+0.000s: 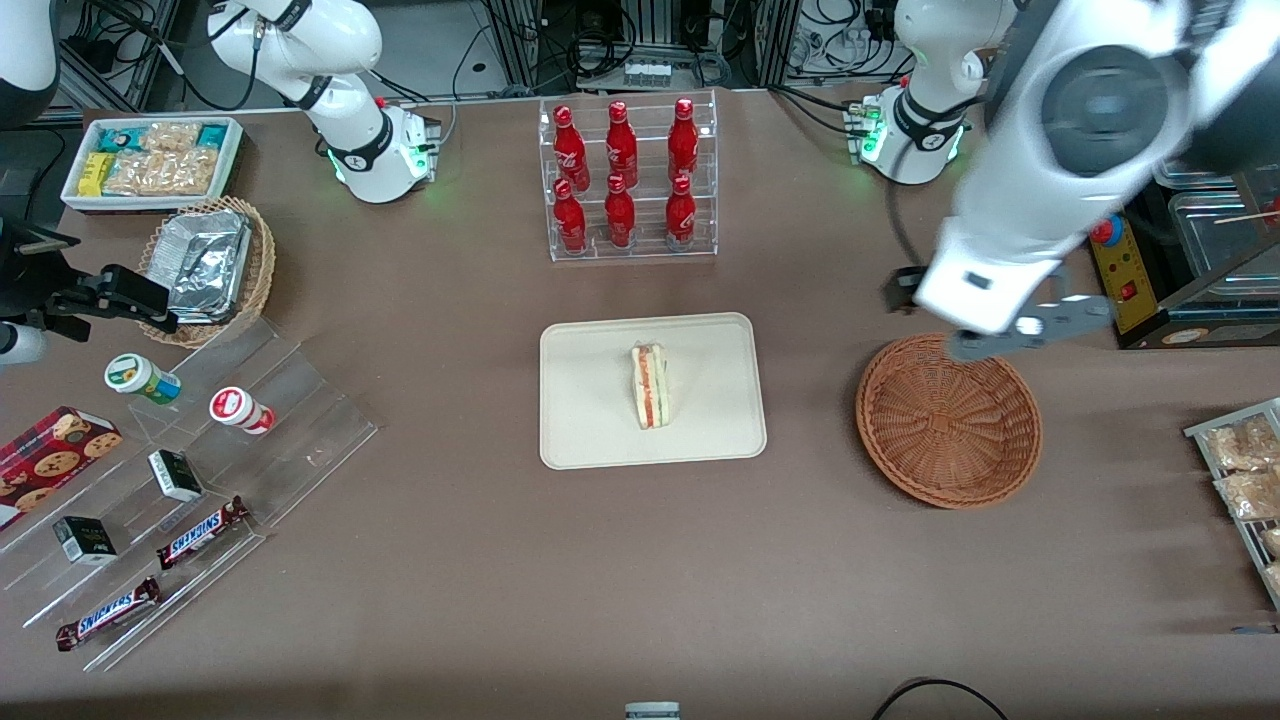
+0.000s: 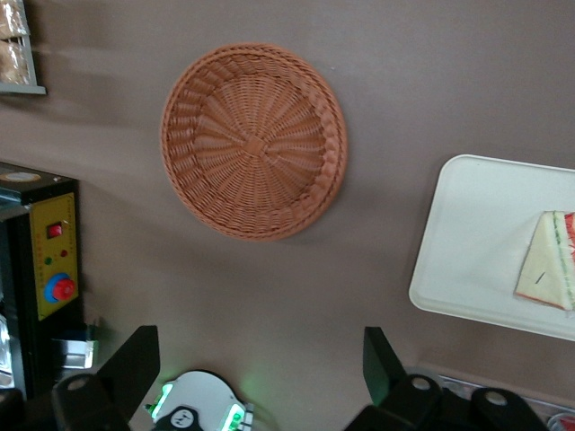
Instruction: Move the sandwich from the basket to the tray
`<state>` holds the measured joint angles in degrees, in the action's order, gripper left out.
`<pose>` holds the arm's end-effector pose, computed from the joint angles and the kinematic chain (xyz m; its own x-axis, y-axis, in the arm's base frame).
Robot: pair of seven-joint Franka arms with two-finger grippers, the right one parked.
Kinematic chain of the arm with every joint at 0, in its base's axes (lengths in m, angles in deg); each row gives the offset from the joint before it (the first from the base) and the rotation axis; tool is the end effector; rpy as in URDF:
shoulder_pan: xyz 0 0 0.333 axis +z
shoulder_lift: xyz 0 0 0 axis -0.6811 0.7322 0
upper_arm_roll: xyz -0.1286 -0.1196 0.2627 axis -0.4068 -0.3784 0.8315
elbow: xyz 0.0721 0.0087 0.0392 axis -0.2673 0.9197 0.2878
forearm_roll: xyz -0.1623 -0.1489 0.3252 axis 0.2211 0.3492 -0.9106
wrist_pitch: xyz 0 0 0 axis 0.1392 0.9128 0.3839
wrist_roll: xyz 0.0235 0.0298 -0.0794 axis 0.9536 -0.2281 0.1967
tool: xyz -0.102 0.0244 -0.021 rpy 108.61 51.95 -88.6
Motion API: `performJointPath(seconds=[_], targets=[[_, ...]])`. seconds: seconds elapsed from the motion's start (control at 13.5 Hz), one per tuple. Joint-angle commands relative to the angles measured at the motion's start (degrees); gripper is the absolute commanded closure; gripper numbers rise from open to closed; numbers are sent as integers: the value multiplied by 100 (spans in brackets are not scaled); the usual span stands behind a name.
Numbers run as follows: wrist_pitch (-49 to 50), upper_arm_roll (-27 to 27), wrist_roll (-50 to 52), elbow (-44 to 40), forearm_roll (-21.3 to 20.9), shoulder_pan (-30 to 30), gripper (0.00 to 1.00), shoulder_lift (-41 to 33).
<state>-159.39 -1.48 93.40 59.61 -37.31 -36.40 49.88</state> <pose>0.5663 -0.1865 0.6081 0.9714 0.1908 -0.1412 0.1627 -0.9684 -0.1893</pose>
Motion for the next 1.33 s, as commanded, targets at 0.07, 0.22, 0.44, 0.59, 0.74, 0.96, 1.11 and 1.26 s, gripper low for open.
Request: performJointPath(seconds=[0.07, 0.22, 0.44, 0.59, 0.74, 0.96, 1.11, 1.26], targets=[[147, -20, -1231, 243, 196, 840, 0, -417], [270, 181, -1837, 225, 213, 929, 0, -514], [279, 1785, -2874, 251, 528, 211, 0, -769], [323, 2587, -3438, 426, 749, -194, 0, -988], [297, 3176, -3746, 541, 784, -598, 0, -1130], [323, 3320, -3791, 533, 873, -741, 0, -1139], [323, 3172, -3687, 524, 899, -723, 0, -1130], [297, 3144, -3704, 506, 925, -714, 0, -1086]])
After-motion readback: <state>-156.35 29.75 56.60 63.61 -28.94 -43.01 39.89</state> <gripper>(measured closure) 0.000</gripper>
